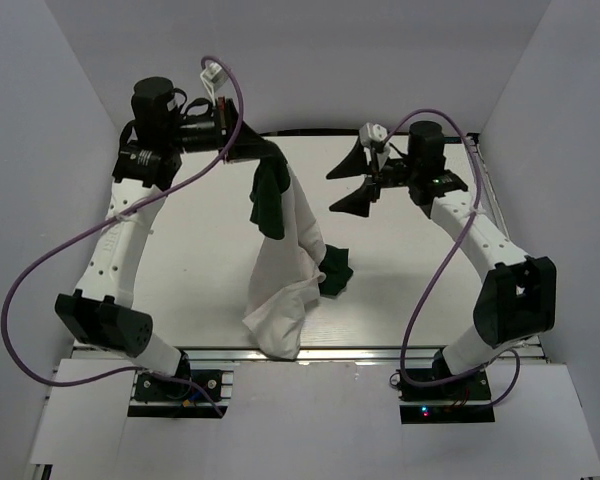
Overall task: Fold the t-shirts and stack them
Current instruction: Move the tshirt to the center of the board
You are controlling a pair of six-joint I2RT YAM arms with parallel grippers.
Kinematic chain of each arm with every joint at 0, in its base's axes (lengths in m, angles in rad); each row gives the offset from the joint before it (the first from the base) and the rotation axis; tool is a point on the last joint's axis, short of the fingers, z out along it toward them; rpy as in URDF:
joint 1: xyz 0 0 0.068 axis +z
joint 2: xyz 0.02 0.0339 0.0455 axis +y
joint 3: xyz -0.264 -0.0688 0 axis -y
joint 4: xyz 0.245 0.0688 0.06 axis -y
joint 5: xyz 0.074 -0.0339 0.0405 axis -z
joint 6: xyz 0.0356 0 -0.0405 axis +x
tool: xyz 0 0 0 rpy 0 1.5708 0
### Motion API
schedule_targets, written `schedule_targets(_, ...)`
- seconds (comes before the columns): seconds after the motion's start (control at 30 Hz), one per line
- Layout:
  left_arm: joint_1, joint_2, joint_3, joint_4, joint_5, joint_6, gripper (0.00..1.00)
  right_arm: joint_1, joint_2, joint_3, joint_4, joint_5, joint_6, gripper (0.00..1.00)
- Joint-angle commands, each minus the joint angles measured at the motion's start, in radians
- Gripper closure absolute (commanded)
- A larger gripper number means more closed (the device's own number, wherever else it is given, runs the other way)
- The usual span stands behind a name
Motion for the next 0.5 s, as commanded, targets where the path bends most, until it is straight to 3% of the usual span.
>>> schedule_targets(0.0,0.0,-0.142,-0.077,-0.047,0.006,0.056,1.0,0.035,0.073,0.071,0.005,0.032,-0.076,0.11)
schedule_targets(0.1,-0.001,-0.213,-0.123,-0.304,-0.156,0.148,1.0,0.038,0.176,0.179,-0.071,0.104,-0.119,0.11)
schedule_targets(0.2,0.0,-0.291,-0.208,-0.472,-0.368,0.157,1.0,0.032,0.242,0.262,-0.252,0.206,-0.288,0.11)
schedule_targets(0.33,0.0,-0.342,-0.305,-0.687,-0.685,0.102,1.0,0.012,0.245,0.237,-0.352,0.263,-0.412,0.11)
schedule_targets(0.47,0.0,-0.342,-0.429,-0.873,-0.84,0.027,1.0,0.004,0.24,0.201,-0.454,0.283,-0.506,0.11)
